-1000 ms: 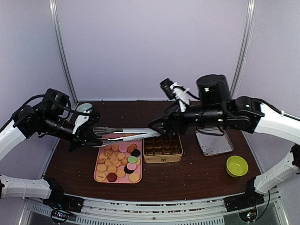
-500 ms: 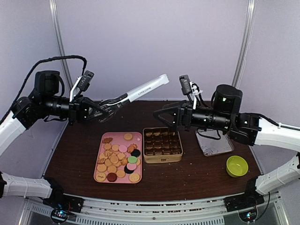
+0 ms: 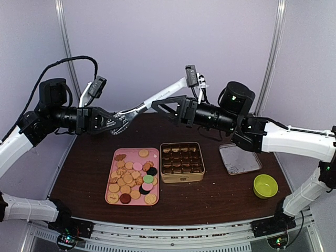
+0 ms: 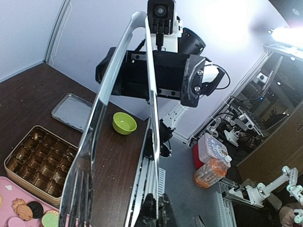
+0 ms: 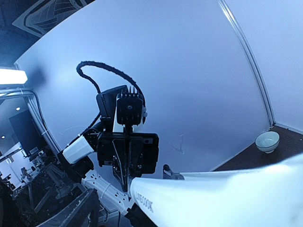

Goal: Pack the cookies
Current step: Adjust the clamp.

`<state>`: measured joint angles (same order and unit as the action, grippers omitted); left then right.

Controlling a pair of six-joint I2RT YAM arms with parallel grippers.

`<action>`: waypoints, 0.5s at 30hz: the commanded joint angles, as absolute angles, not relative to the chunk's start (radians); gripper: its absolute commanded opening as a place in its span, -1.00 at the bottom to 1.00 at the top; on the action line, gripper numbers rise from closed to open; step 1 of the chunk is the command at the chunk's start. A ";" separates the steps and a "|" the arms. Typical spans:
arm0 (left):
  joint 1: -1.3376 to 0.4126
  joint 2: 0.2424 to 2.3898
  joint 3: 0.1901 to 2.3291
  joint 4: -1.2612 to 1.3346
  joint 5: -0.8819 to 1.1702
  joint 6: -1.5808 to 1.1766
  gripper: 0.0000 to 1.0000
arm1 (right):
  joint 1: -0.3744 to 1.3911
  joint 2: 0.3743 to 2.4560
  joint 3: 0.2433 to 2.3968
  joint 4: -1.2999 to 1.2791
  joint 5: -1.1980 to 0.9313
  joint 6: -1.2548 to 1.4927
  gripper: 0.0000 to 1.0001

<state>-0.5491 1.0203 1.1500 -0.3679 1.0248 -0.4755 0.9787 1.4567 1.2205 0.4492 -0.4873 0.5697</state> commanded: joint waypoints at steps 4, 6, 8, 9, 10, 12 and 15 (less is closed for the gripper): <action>-0.540 1.011 1.138 -0.210 1.108 -0.565 -1.00 | 0.940 1.477 1.197 0.672 -0.544 0.695 0.55; -0.539 1.011 1.140 -0.204 1.108 -0.567 -1.00 | 0.940 1.487 1.204 0.678 -0.551 0.703 0.50; -0.537 1.012 1.139 -0.201 1.108 -0.568 -1.00 | 0.940 1.502 1.216 0.677 -0.558 0.710 0.47; -0.537 1.012 1.138 -0.199 1.108 -0.570 -1.00 | 0.940 1.511 1.222 0.683 -0.563 0.718 0.45; -0.536 1.012 1.138 -0.196 1.109 -0.572 -1.00 | 0.940 1.519 1.225 0.694 -0.568 0.726 0.43; -0.532 1.012 1.140 -0.192 1.111 -0.573 -1.00 | 0.942 1.532 1.223 0.725 -0.575 0.746 0.39; -0.524 1.011 1.140 -0.192 1.116 -0.568 -1.00 | 0.943 1.548 1.226 0.757 -0.598 0.772 0.31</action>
<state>-0.5343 1.0206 1.1366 -0.2878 1.0809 -0.5716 0.9382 1.5211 1.2102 0.6945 -0.5430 0.7197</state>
